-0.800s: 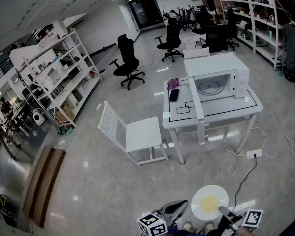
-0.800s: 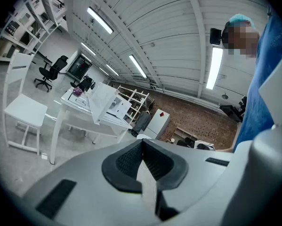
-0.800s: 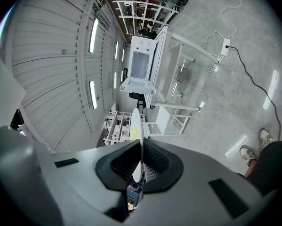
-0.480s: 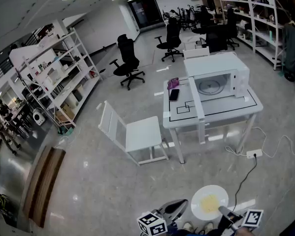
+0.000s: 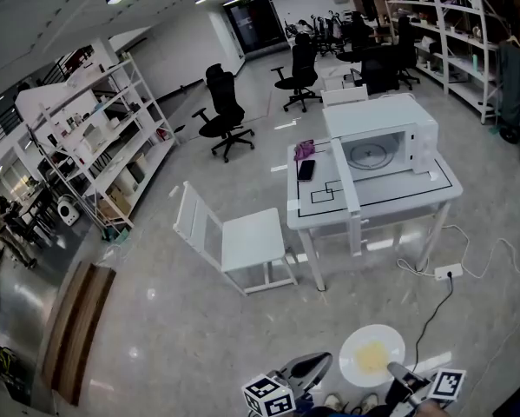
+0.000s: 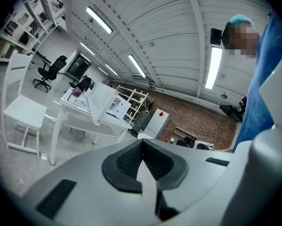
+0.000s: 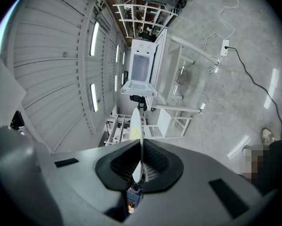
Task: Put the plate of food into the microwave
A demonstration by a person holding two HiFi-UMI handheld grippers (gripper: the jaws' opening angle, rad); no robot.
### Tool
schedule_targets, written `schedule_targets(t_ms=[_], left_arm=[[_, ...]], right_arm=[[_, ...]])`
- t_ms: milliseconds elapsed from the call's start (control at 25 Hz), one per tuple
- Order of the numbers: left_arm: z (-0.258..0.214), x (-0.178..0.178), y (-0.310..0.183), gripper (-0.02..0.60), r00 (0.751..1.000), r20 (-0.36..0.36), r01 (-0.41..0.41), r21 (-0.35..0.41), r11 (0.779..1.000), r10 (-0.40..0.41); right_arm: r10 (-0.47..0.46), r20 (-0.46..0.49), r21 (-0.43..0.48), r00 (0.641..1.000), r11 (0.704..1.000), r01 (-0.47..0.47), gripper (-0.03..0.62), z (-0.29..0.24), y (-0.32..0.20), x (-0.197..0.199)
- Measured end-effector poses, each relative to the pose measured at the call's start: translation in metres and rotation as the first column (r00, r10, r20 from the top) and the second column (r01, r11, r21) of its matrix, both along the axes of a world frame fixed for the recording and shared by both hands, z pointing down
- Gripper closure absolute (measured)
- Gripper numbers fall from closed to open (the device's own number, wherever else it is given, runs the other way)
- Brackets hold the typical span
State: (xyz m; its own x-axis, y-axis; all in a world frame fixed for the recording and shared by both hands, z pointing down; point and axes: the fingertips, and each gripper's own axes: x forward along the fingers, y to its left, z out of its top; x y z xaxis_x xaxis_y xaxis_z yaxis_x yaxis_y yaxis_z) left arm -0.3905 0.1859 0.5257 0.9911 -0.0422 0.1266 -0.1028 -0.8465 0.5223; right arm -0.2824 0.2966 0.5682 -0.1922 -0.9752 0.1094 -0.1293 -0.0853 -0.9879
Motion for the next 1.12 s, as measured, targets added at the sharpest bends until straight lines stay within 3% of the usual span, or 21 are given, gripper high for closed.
schedule_targets(t_ms=[400, 840, 1120], left_arm=[[0.005, 0.001, -0.006, 0.578, 1.0, -0.006, -0.03, -0.015, 0.999, 0.03], [0.009, 0.0, -0.016, 0.578, 0.992, -0.01, -0.123, -0.019, 0.992, 0.122], [0.01, 0.023, -0.021, 0.578, 0.99, -0.01, -0.14, -0.011, 0.99, 0.14]], right_arm=[[0.036, -0.01, -0.018, 0.999, 0.999, -0.036, 0.588, 0.006, -0.004, 0.001], [0.147, 0.01, -0.014, 0.989, 0.989, -0.147, 0.588, 0.003, -0.006, -0.008], [0.185, 0.011, -0.006, 0.983, 0.983, -0.185, 0.587, 0.003, -0.007, 0.02]])
